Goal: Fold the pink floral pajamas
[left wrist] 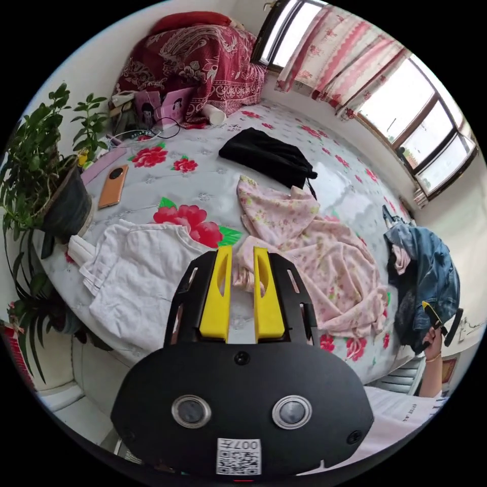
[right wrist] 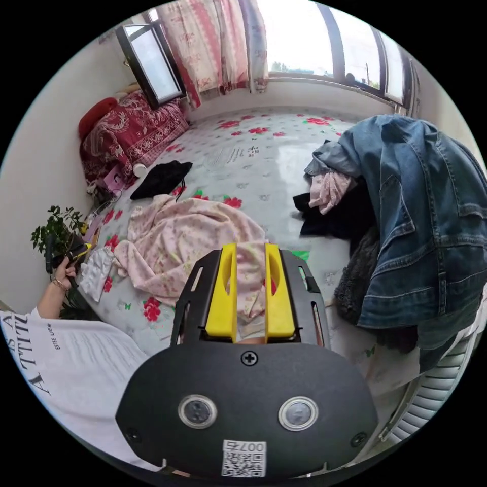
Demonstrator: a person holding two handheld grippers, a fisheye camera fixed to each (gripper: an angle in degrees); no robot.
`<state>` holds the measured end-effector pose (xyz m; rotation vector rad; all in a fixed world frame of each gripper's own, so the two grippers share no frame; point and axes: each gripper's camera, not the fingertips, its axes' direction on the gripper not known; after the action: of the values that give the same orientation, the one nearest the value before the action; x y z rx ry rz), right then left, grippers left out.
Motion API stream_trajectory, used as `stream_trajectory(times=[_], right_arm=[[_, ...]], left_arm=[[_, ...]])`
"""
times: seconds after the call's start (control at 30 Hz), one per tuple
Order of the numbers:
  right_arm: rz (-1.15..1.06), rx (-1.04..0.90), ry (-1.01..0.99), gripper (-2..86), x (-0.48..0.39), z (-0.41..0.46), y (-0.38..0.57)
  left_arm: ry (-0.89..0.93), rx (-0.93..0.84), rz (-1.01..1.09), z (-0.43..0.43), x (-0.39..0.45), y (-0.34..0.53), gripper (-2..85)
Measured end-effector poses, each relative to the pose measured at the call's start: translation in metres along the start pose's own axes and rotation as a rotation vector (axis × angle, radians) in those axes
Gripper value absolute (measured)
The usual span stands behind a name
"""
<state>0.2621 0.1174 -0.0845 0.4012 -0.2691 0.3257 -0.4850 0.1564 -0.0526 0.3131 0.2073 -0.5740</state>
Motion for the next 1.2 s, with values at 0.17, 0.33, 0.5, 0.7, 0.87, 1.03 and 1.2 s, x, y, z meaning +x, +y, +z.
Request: stream_trajectory(times=[0.17,0.33,0.5,0.7,0.87,1.03,1.2], right_arm=[[0.014,-0.185,-0.051,10.5,0.002,0.075,0.047],[-0.154,-0.288,0.092,11.0,-0.029,0.127,0.043],[-0.284,-0.402,0.135,5.3,-0.049,0.161,0.026],[-0.232,-0.341,-0.085,0.2,-0.032,0.125,-0.002],[-0.111,-0.067,-0.335,-0.2,0.008,0.032,-0.032],[-0.082,0.159,-0.491,-0.3,0.037,-0.059,-0.032],[-0.169,0.276,-0.569,-0.3,0.024,-0.122,0.0]], left_arm=[[0.042,-0.193,-0.017,0.05,-0.009,0.052,9.2],[0.031,-0.26,0.006,0.087,0.025,0.031,11.0],[-0.064,-0.303,0.027,0.124,0.054,-0.005,11.0],[-0.18,-0.306,0.091,0.143,0.07,-0.045,0.2],[0.022,-0.169,0.085,0.088,0.056,-0.065,-0.9],[0.09,-0.009,0.124,-0.003,0.033,-0.056,-0.8],[0.024,-0.06,0.144,0.013,0.026,-0.027,0.6]])
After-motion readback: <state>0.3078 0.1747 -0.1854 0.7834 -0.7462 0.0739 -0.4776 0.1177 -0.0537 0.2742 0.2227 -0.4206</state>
